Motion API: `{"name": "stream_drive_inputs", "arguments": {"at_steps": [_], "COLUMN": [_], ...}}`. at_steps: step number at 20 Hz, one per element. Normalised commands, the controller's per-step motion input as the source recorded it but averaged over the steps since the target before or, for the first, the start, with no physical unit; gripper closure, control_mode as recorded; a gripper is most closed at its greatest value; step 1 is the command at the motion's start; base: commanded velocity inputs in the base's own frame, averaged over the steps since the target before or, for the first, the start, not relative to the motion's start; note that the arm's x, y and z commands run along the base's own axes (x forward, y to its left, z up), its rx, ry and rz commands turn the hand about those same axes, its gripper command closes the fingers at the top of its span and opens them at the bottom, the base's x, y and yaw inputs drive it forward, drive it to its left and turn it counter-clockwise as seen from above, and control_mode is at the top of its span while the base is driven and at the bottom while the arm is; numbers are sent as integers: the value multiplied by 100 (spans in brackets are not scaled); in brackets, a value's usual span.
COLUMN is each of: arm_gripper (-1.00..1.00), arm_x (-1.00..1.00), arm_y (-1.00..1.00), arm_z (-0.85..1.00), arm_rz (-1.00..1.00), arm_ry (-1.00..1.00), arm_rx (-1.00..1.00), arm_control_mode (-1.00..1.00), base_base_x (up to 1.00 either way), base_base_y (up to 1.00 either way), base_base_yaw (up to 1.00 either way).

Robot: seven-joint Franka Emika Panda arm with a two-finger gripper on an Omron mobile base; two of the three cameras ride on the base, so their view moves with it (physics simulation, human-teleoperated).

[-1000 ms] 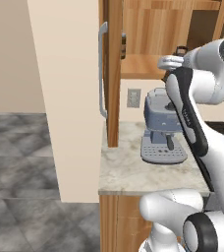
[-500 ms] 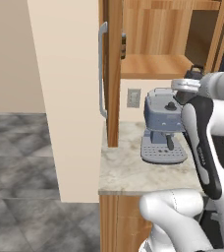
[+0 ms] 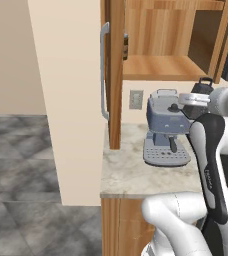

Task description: Pick the cheese from the fridge and the cheese grater from the cabinet and place them next to the salad bowl.

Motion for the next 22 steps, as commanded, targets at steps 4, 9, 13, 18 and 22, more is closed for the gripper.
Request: {"name": "stream_drive_inputs", "arguments": {"at_steps": [4, 9, 13, 18, 22], "arm_gripper": [100, 100, 100, 100, 100], "arm_x": [0, 0, 0, 0, 0], "arm_y": [0, 0, 0, 0, 0], "arm_z": [0, 0, 0, 0, 0], "arm_rz": [0, 0, 0, 0, 0], "arm_ry": [0, 0, 0, 0, 0], "arm_rx": [0, 0, 0, 0, 0], "arm_control_mode": [-100, 100, 100, 100, 100], "base_base_x": [0, -17, -49, -54, -29], "base_base_y": [0, 0, -4, -13, -47], "base_base_yaw": [0, -1, -1, -2, -14]}}
